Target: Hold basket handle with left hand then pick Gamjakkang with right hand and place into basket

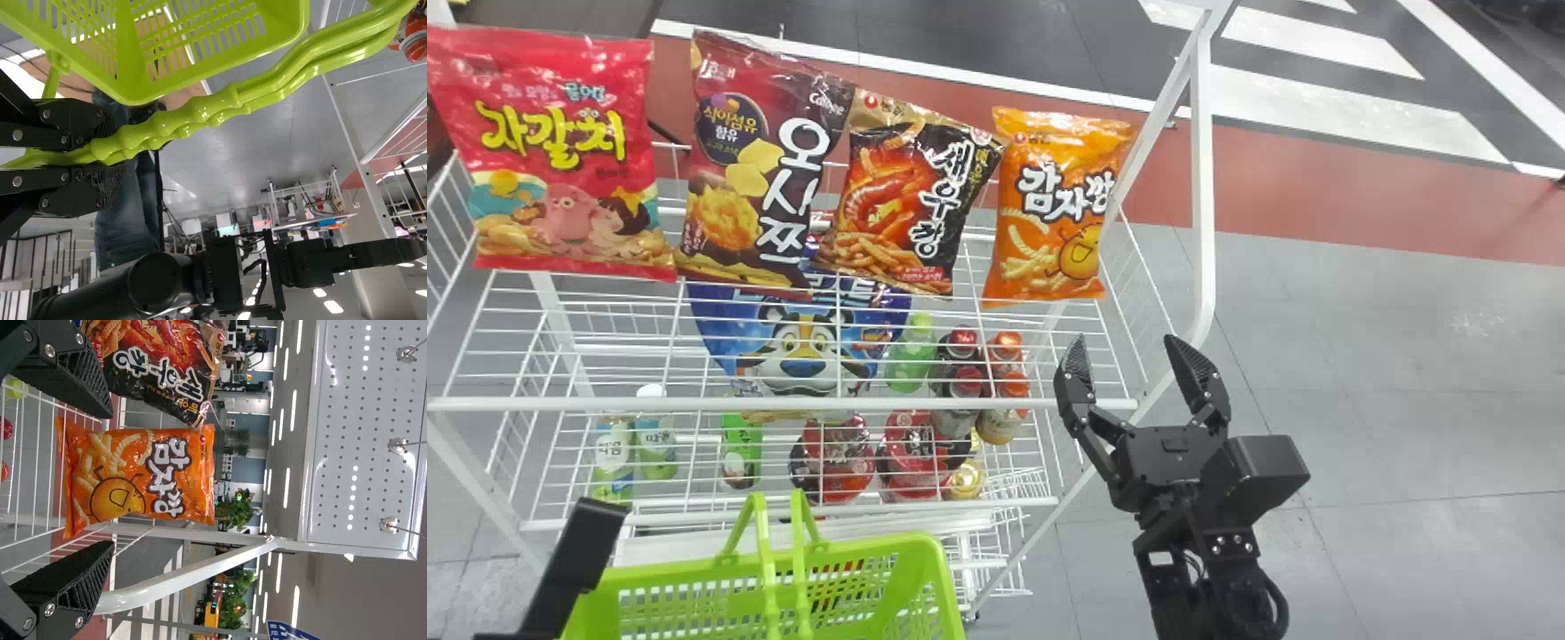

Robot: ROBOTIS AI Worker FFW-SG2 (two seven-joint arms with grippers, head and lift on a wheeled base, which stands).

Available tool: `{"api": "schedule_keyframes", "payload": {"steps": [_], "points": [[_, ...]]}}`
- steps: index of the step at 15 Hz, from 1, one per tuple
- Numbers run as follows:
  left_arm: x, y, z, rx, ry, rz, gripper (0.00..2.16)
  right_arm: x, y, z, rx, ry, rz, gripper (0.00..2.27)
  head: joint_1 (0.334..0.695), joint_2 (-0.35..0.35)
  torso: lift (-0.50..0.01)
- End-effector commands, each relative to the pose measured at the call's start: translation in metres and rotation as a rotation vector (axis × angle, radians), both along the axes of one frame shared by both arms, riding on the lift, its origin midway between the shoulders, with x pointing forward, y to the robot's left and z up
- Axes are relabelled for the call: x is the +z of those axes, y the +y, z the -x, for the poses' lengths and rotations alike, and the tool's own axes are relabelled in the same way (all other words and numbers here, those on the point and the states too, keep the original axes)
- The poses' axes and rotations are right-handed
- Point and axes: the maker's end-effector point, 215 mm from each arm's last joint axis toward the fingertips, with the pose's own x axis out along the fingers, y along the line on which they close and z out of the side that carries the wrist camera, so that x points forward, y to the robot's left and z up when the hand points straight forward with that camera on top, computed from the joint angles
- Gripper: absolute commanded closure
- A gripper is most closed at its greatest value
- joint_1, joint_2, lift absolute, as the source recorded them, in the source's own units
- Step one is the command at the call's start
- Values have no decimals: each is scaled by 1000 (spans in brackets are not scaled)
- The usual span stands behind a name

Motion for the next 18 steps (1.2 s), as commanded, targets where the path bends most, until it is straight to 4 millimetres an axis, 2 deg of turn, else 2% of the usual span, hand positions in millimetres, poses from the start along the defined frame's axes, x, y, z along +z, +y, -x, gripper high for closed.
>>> {"api": "schedule_keyframes", "payload": {"steps": [1, 6, 10, 18], "points": [[1, 0, 0, 0, -2, 0, 2020, 1, 0, -7, 0, -4, 3, 134, 695, -350, 0], [-4, 0, 2, -3, 2, -15, 2020, -2, -4, -58, -15, 10, 1, 134, 695, -350, 0], [-5, 2, 3, 1, -1, -20, 2020, -6, 7, -95, -7, 11, 4, 134, 695, -350, 0], [-10, 5, 3, 3, 0, -39, 2020, -26, -10, -155, -27, 86, 23, 134, 695, -350, 0]]}}
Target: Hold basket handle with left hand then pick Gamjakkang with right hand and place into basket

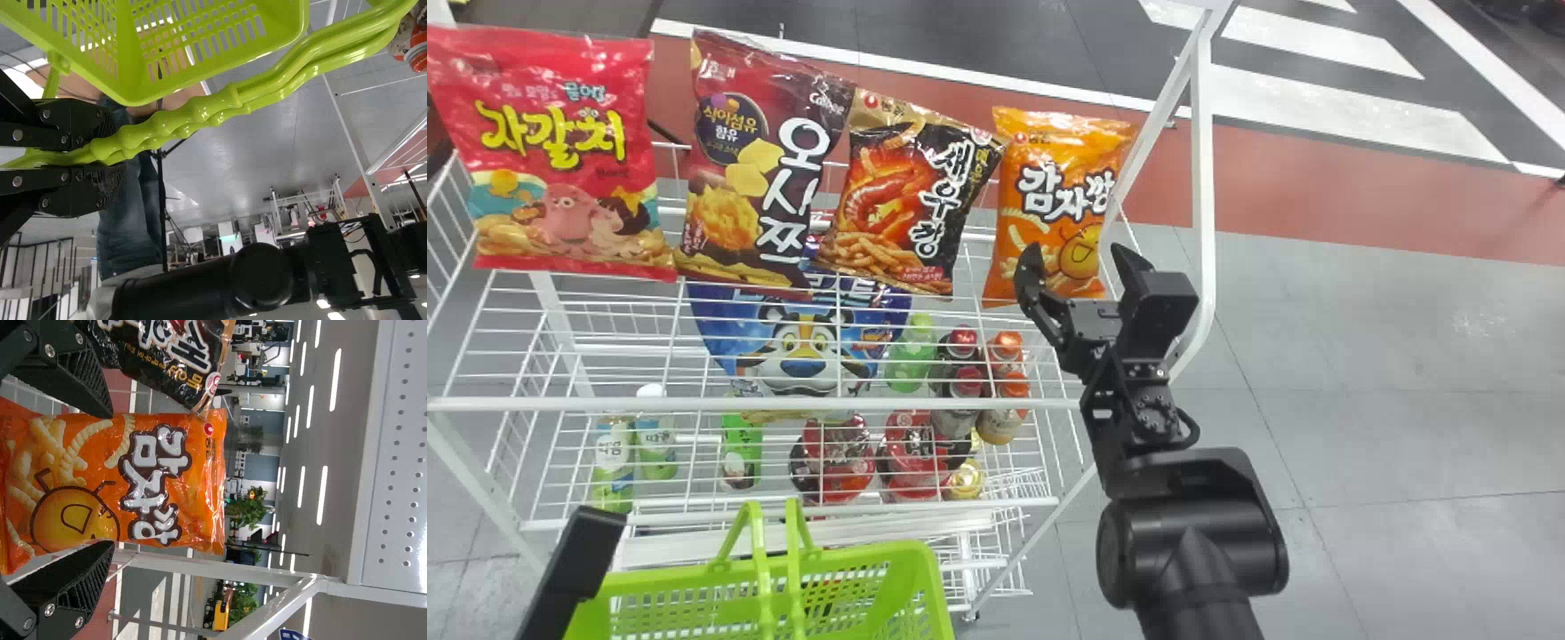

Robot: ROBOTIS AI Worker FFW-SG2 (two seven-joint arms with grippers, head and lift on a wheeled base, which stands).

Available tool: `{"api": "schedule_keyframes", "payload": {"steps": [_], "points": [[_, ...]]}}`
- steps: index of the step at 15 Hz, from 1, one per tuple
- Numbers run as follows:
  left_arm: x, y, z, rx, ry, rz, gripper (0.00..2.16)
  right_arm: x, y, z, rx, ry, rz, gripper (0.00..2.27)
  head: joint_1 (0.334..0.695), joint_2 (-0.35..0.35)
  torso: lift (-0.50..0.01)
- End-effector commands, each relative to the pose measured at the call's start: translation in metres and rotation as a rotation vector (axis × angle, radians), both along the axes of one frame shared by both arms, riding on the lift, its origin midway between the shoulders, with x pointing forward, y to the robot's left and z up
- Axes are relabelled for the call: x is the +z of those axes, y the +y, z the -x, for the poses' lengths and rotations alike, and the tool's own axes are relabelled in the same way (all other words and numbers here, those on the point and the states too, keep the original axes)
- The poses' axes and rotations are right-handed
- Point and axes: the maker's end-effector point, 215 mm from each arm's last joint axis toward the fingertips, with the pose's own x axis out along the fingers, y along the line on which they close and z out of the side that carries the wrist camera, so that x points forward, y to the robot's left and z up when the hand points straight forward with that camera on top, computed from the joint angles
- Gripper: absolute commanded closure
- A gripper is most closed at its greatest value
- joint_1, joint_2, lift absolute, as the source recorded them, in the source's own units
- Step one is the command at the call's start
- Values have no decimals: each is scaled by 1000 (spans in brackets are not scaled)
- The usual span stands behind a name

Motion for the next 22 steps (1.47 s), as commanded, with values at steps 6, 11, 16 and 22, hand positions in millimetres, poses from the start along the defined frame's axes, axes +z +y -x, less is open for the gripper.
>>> {"api": "schedule_keyframes", "payload": {"steps": [6, 11, 16, 22], "points": [[-4, 3, 0, 2, -2, -13, 2020, -2, -14, -39, -7, 32, 9, 134, 695, -350, 0], [-5, 6, -1, 2, -4, -19, 2020, -9, -22, -64, 0, 62, 7, 184, 695, -350, 0], [-8, 10, -1, 5, -2, -29, 2020, -32, -19, -62, 30, 155, -22, 1777, 695, -350, 0], [-9, 11, -1, 7, -2, -36, 2020, -13, -11, -52, 11, 106, -5, 2044, 695, -350, 0]]}}
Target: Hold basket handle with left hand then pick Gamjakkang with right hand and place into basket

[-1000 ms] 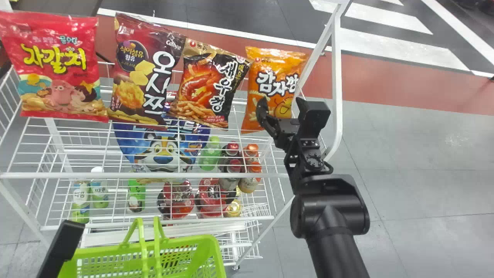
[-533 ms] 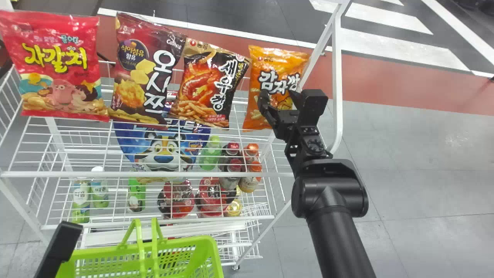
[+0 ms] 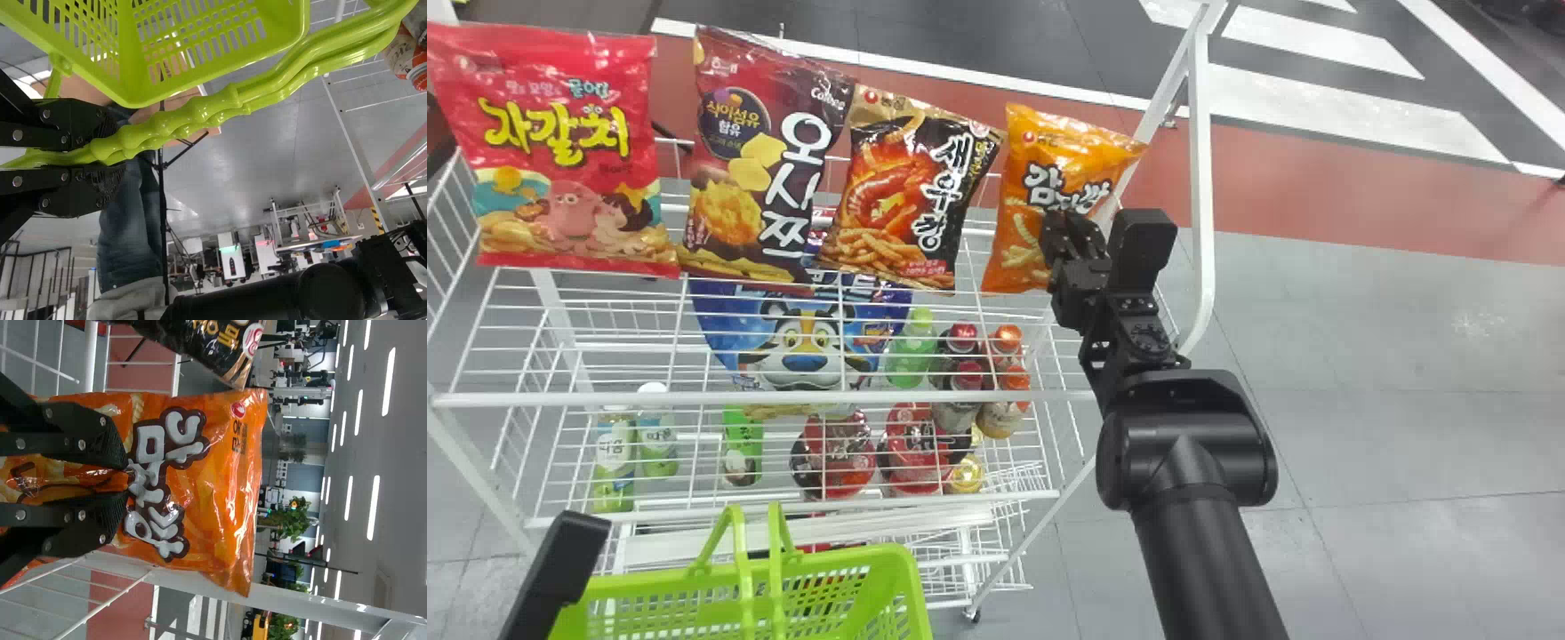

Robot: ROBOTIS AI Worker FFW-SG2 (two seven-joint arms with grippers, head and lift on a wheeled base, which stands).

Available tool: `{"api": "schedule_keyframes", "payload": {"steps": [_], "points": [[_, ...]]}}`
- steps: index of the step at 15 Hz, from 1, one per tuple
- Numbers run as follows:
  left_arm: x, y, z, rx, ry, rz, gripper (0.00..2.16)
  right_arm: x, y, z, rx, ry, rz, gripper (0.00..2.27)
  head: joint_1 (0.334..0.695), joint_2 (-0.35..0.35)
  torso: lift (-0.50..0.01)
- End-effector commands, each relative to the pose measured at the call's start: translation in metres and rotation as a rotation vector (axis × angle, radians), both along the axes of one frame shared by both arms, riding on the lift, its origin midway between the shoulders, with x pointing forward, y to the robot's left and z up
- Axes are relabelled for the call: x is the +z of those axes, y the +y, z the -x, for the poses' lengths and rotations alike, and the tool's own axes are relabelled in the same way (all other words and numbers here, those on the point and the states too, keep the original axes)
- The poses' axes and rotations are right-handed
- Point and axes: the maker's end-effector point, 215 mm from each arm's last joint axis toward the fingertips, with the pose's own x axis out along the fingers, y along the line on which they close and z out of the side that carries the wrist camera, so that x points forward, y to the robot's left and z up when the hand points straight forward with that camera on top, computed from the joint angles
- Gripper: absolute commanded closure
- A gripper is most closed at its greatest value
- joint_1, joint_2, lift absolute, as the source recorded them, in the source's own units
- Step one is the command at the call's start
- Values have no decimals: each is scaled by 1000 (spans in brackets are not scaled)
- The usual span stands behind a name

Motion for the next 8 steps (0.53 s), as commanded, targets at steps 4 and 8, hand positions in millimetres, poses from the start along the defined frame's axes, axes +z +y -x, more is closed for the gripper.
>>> {"api": "schedule_keyframes", "payload": {"steps": [4, 8], "points": [[1, -2, 2, -4, 0, 2, 2020, 19, 2, 17, -27, -43, 6, 2044, 695, -350, 0], [1, -5, 4, -9, 0, 4, 2020, 23, 14, 39, -24, -31, 13, 2044, 695, -350, 0]]}}
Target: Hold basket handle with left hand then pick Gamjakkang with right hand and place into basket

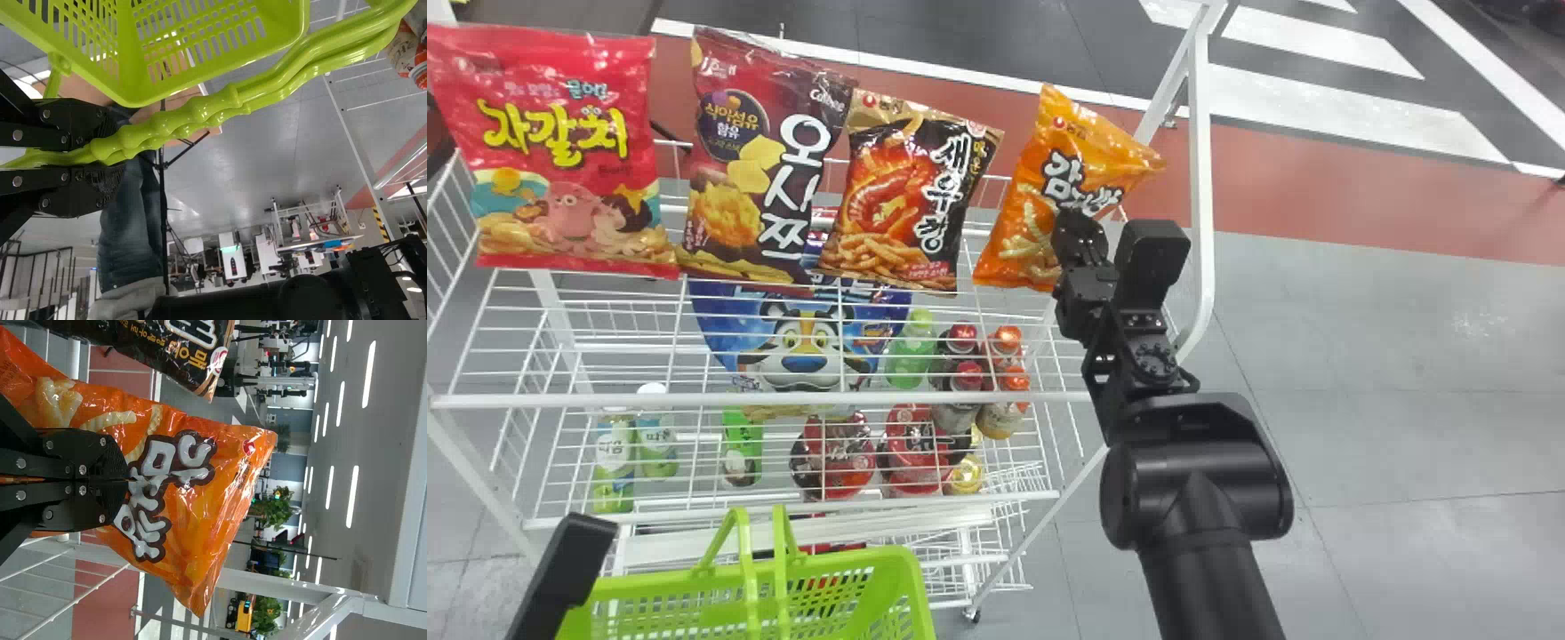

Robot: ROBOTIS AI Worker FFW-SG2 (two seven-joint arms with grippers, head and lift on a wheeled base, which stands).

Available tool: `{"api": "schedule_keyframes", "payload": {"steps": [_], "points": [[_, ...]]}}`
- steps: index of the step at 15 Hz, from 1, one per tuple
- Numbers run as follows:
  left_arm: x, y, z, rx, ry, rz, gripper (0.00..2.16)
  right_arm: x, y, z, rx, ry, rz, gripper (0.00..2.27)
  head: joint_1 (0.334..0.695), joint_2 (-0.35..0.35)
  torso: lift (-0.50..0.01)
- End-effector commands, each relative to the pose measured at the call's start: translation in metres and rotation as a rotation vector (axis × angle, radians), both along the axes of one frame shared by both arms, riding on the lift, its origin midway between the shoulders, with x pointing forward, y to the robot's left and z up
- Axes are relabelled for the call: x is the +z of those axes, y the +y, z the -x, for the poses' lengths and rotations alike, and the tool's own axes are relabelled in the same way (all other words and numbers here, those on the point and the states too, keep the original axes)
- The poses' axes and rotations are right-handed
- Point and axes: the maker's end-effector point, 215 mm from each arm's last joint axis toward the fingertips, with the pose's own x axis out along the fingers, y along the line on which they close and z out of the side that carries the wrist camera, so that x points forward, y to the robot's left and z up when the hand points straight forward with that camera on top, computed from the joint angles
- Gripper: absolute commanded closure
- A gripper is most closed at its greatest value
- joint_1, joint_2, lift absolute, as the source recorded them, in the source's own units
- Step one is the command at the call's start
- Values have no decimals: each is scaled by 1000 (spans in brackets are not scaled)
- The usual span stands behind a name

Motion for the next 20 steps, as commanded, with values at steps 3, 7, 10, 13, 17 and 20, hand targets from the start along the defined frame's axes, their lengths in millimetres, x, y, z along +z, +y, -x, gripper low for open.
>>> {"api": "schedule_keyframes", "payload": {"steps": [3, 7, 10, 13, 17, 20], "points": [[-1, 0, -1, 4, -4, -4, 2020, 10, 4, 29, -5, 26, 18, 2044, 695, -350, 0], [-4, 2, -6, 16, -19, -11, 2020, 22, 26, 71, 38, 78, 34, 2044, 695, -350, 0], [-6, 5, -10, 29, -23, -15, 2020, 15, 59, 106, 119, 174, -15, 2044, 695, -350, 0], [-6, 5, -11, 34, -22, -12, 2020, -10, 102, 149, 197, 321, -45, 2044, 695, -350, 0], [-6, 6, -15, 51, -31, -2, 2020, -34, 136, 211, 255, 525, -80, 2044, 695, -328, 0], [-5, 5, -14, 62, -29, 6, 2020, -40, 148, 241, 289, 623, -80, 2044, 695, -313, 0]]}}
